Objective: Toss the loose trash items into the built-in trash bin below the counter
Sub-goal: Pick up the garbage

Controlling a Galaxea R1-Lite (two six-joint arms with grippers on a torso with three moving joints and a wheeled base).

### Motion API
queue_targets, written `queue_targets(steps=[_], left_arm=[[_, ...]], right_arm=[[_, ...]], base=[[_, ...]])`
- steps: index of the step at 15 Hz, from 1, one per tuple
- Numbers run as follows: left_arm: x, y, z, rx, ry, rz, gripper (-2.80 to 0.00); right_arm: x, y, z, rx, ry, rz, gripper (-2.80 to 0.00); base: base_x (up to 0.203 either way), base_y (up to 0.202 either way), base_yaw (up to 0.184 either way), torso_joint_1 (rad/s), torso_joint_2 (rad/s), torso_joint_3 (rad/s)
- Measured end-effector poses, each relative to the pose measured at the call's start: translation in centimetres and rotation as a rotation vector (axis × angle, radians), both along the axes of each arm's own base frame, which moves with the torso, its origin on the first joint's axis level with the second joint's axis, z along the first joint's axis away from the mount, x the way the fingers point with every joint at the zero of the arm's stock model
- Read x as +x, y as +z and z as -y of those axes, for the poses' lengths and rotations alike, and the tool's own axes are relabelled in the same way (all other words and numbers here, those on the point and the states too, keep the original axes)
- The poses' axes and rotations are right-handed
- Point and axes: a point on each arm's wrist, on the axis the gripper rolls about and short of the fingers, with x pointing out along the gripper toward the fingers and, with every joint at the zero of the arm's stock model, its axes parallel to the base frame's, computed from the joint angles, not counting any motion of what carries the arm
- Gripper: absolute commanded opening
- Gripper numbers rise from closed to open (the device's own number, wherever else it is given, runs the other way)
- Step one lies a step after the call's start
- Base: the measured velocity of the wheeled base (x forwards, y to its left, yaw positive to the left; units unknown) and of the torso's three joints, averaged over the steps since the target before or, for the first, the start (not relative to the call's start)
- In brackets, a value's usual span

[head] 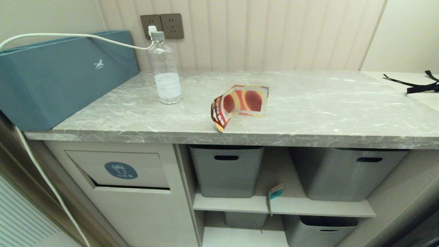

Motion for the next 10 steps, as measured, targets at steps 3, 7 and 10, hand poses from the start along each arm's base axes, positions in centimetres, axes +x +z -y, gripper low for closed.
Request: queue_targets(steps=[3, 7, 10], left_arm=[[1.9, 2.7, 0.6, -0.019, -0.208, 0.007, -2.8], [4.6, 4.6, 1.2, -0.021, -0.314, 0.073, -2.8], [7.5, 6.3, 2.1, -0.009, -0.371, 0.157, -2.8]], right_arm=[[0.0, 0.0, 0.0, 0.0, 0.0, 0.0, -2.8], [0.0, 0.0, 0.0, 0.0, 0.0, 0.0, -2.8], [0.0, 0.0, 0.0, 0.0, 0.0, 0.0, -2.8]], base=[[0.0, 0.0, 0.0, 0.0, 0.0, 0.0], [0.0, 0.0, 0.0, 0.0, 0.0, 0.0], [0.0, 0.0, 0.0, 0.0, 0.0, 0.0]])
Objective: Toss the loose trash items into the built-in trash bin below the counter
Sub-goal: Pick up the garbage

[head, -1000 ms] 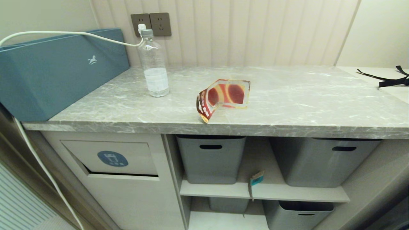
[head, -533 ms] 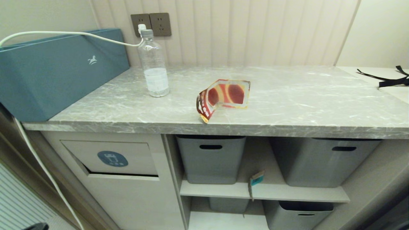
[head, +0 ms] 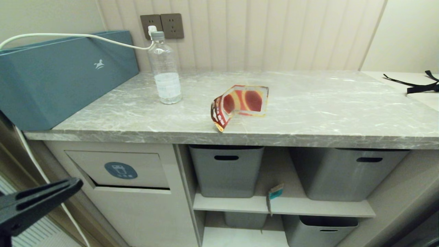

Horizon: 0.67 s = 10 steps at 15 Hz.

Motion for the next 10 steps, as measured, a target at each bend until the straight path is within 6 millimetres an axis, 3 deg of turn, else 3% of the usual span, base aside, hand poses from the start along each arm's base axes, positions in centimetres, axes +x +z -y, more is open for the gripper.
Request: queue_targets(steps=[1, 5, 10], left_arm=[[1.0, 0.6, 0.3, 0.005, -0.009, 0.015, 0.0], [4.8, 2.6, 1.8, 0.035, -0.058, 0.065, 0.0], [8.3, 1.9, 3.8, 0.077, -0.112, 0.021, 0.0]], right_arm=[[0.0, 0.0, 0.0, 0.0, 0.0, 0.0, -2.8], [0.0, 0.0, 0.0, 0.0, 0.0, -0.001, -2.8], [0.0, 0.0, 0.0, 0.0, 0.0, 0.0, -2.8]], base=[[0.0, 0.0, 0.0, 0.0, 0.0, 0.0], [0.0, 0.0, 0.0, 0.0, 0.0, 0.0], [0.0, 0.0, 0.0, 0.0, 0.0, 0.0]])
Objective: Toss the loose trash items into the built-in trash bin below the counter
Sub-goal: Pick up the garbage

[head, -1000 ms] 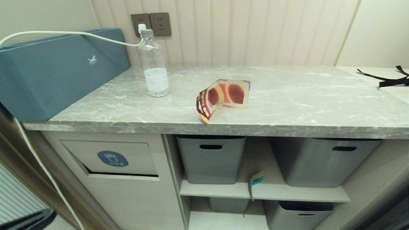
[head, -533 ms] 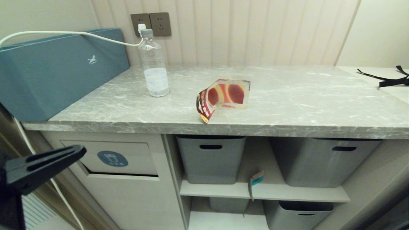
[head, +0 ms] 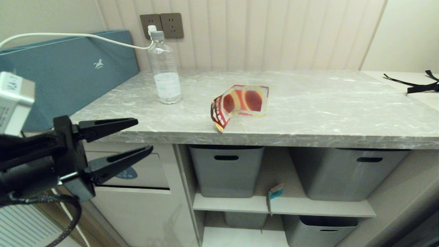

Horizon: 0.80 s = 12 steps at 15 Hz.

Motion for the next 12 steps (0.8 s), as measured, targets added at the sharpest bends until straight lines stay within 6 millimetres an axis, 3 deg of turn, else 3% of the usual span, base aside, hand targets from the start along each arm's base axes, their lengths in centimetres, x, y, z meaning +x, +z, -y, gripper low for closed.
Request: queue_targets(steps=[7, 12], left_arm=[[4.7, 0.3, 3.3, 0.001, -0.069, -0.013, 0.0], [9.3, 0.8, 6.2, 0.003, -0.101, -0.007, 0.0]], right_arm=[[0.0, 0.0, 0.0, 0.0, 0.001, 0.0, -2.8], [0.0, 0.0, 0.0, 0.0, 0.0, 0.0, -2.8]], base=[[0.0, 0.0, 0.0, 0.0, 0.0, 0.0], [0.0, 0.0, 0.0, 0.0, 0.0, 0.0]])
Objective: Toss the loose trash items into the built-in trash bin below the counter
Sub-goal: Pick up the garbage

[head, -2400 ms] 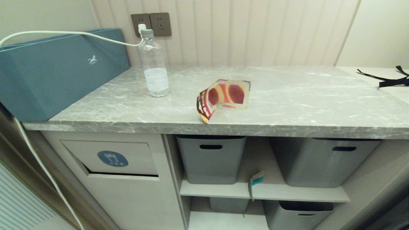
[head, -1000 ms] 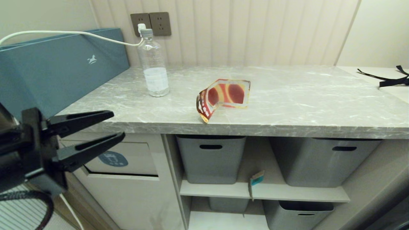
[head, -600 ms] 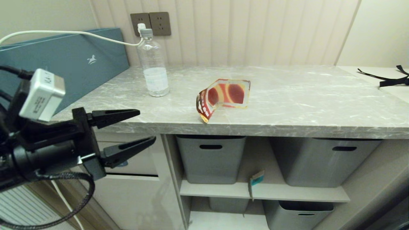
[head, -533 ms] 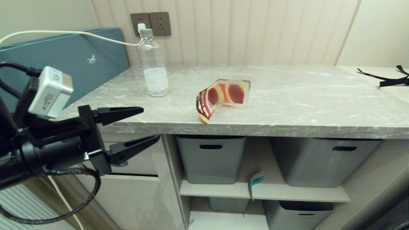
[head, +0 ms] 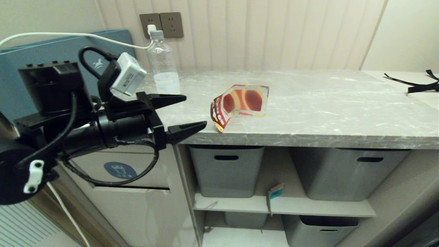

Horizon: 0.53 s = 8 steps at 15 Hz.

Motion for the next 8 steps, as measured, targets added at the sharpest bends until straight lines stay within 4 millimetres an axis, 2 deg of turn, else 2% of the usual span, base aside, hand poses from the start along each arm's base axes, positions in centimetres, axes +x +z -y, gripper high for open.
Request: queue_targets(steps=[3, 8], left_arm=[[2.1, 0.0, 2.0, -0.001, -0.03, 0.003, 0.0], [4.4, -0.7, 4.9, 0.002, -0.063, 0.0, 0.0]], right_arm=[[0.0, 0.0, 0.0, 0.0, 0.0, 0.0, -2.8], [0.0, 0.0, 0.0, 0.0, 0.0, 0.0, -2.8]], base=[[0.0, 0.0, 0.0, 0.0, 0.0, 0.0], [0.0, 0.0, 0.0, 0.0, 0.0, 0.0]])
